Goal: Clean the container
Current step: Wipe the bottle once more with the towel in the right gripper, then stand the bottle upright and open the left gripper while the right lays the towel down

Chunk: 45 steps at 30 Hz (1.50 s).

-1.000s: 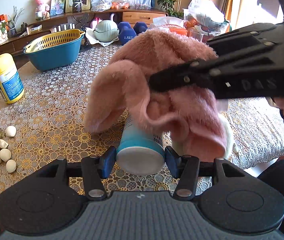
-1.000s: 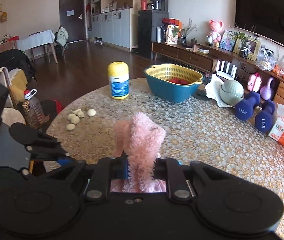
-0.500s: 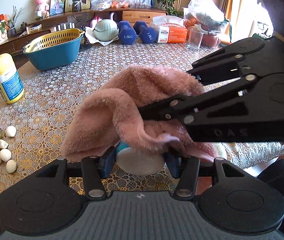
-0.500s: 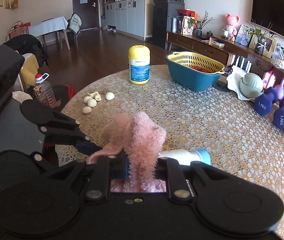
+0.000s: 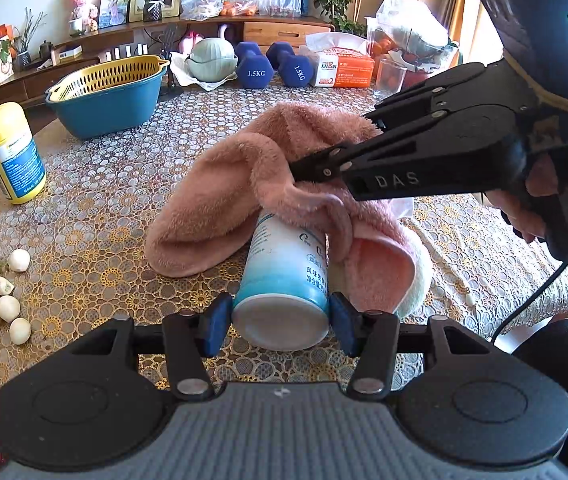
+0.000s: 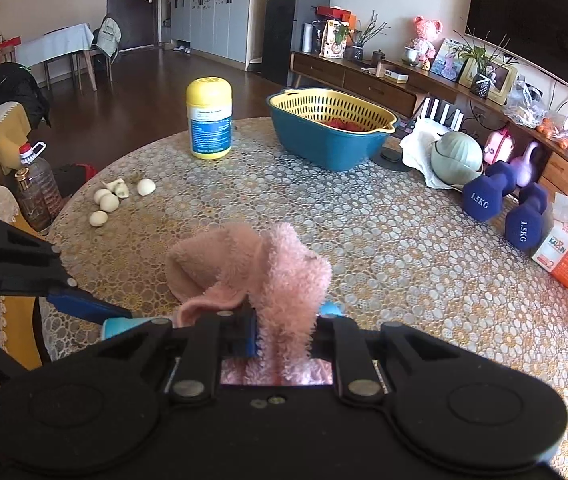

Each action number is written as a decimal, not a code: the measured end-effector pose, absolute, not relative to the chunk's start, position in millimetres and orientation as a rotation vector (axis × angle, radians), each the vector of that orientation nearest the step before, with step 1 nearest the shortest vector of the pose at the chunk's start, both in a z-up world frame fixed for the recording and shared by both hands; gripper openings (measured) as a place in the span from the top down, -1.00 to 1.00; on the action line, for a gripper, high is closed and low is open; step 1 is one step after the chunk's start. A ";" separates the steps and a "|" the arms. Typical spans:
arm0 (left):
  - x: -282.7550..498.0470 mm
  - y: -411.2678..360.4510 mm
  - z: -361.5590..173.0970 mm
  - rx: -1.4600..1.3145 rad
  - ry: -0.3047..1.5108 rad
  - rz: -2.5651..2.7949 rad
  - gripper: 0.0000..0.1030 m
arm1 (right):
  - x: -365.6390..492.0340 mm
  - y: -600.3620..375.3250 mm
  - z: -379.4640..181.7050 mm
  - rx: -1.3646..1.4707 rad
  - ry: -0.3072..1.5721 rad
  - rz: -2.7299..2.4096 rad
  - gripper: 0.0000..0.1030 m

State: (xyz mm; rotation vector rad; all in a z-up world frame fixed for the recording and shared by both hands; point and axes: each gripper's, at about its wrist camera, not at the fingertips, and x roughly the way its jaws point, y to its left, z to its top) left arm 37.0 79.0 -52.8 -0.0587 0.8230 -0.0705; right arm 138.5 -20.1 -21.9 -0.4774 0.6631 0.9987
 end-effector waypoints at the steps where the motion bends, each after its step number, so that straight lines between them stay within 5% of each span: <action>1: 37.0 79.0 -52.8 -0.059 0.823 -0.070 -0.02 | 140.5 -20.0 -22.8 -0.480 0.662 0.991 0.68; 29: 55.6 74.3 -61.9 -0.049 0.833 -0.066 -0.02 | 193.3 -49.9 -47.2 -0.473 0.698 0.710 0.67; 38: 54.7 73.2 -65.3 -0.051 0.833 -0.061 -0.02 | 147.4 -67.4 -5.9 -0.382 0.624 0.877 0.69; 45: 54.2 72.8 -65.1 -0.054 0.834 -0.052 -0.01 | 120.3 -39.0 -34.2 -0.456 0.670 0.937 0.68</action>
